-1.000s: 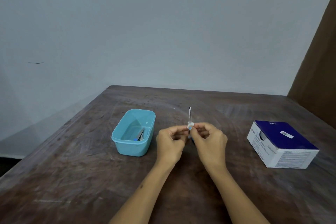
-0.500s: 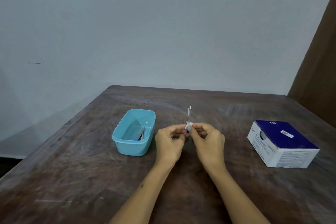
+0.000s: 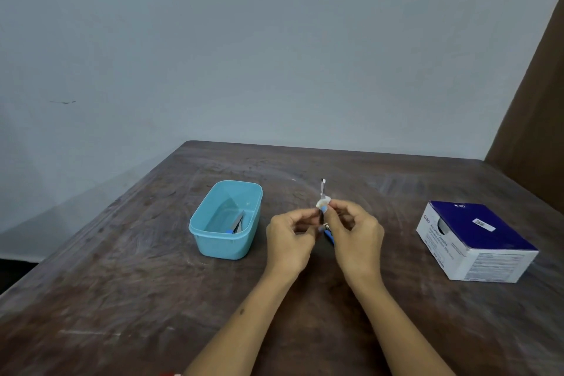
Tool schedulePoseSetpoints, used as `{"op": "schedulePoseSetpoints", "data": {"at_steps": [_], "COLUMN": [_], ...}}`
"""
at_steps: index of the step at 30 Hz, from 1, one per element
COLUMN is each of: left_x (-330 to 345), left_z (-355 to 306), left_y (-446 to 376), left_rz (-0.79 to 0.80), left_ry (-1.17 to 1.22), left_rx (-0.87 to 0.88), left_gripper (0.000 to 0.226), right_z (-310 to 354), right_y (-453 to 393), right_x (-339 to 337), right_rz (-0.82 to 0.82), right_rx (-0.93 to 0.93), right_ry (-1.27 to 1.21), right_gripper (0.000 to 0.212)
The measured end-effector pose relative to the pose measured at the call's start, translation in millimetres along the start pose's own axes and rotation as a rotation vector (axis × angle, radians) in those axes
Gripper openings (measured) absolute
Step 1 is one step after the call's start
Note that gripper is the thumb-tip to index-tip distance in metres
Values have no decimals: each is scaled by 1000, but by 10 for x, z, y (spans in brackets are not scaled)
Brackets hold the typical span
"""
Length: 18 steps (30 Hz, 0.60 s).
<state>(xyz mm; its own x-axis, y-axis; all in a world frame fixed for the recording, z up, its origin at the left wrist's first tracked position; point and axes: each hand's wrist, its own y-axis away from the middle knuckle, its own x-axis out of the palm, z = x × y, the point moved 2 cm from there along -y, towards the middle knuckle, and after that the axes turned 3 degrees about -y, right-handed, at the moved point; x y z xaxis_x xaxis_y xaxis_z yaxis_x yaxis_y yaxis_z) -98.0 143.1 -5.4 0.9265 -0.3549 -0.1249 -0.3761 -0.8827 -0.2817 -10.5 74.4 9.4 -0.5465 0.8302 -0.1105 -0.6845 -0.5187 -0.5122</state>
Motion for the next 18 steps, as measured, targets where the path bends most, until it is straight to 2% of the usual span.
{"op": "schedulePoseSetpoints", "data": {"at_steps": [4, 10, 15, 18], "left_x": [-46, 15, -46, -37], "left_z": [5, 1, -1, -1], "left_y": [-25, 10, -14, -3], "left_rz": [-57, 61, -29, 17], "left_ry": [38, 4, 44, 59], "left_rx": [-16, -10, -38, -57], "left_gripper": [36, 33, 38, 37], "right_z": [-17, -29, -39, -42], "right_y": [10, -15, 1, -7], "right_x": [50, -8, 41, 34], "right_rz": [98, -33, 101, 61], "right_rx": [97, 11, 86, 31], "right_ry": [15, -4, 59, 52], "right_gripper": [22, 10, 6, 10]}}
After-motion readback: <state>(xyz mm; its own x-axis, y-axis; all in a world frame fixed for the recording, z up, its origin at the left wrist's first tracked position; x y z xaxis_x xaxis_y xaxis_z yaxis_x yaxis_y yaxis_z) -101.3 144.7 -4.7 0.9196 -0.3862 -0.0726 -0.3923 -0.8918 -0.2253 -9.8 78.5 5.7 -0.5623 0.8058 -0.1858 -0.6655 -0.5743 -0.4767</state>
